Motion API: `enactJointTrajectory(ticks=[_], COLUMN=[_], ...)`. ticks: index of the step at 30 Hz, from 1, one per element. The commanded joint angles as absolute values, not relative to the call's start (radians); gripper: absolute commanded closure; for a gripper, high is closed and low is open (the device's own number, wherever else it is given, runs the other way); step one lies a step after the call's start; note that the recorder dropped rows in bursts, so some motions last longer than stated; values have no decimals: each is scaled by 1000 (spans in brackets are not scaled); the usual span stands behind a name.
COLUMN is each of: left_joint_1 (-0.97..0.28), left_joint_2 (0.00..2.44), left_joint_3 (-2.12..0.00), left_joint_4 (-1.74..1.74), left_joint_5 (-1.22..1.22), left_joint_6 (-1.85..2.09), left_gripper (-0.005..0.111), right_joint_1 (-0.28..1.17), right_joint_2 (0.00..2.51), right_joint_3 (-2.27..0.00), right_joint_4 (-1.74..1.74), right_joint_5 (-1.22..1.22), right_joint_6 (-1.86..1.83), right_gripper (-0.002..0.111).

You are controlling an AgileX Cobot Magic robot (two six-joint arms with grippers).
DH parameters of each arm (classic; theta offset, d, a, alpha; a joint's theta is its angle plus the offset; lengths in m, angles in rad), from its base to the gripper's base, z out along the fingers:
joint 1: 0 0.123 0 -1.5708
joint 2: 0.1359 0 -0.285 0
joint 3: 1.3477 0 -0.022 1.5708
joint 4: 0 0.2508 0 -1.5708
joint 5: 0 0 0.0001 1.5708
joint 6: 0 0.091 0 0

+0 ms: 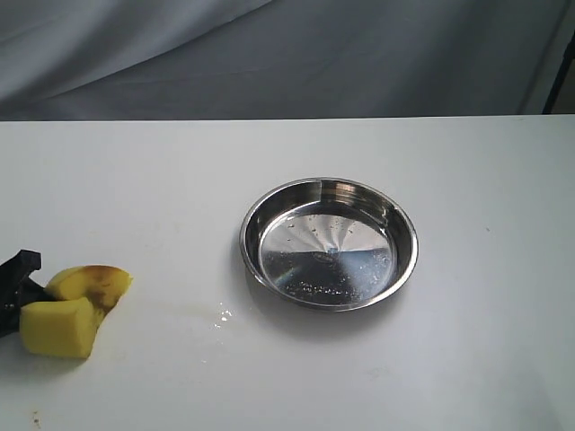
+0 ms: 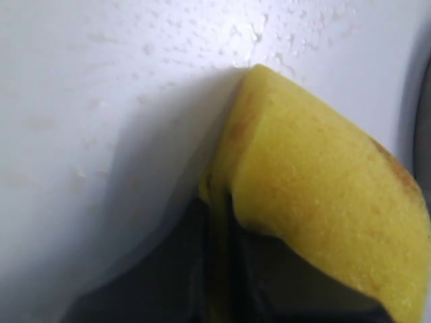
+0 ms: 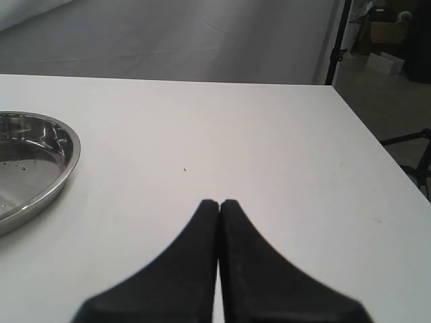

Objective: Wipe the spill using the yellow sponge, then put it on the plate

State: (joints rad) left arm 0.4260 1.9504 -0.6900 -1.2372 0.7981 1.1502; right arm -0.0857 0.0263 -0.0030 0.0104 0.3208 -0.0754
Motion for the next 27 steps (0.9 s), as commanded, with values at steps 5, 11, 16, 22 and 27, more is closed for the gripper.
enactJointTrajectory(ticks=[5,11,16,22,27], left_joint_1=[441,438,372,177,-38], left_joint_2=[1767,1690,1690,1690,1690], left_joint_3=[-677,-677,-677,-677,-705], left_joint_4=[-1353,-1655,-1728,-1744,-1744], left_joint_5=[474,902,1133,1083,978], left_joint_6=[1331,1608,1661,1709,1777], left_gripper=[107,107,107,107,107], right_joint_1=[-90,-90,-90,-90,-90], right_joint_2=[21,21,21,21,21], right_joint_3=[0,0,0,0,0], right_joint_4=[0,0,0,0,0], right_joint_5=[319,319,319,319,319], right_joint_6=[-74,-74,-74,-74,-74], right_gripper=[108,108,108,108,108])
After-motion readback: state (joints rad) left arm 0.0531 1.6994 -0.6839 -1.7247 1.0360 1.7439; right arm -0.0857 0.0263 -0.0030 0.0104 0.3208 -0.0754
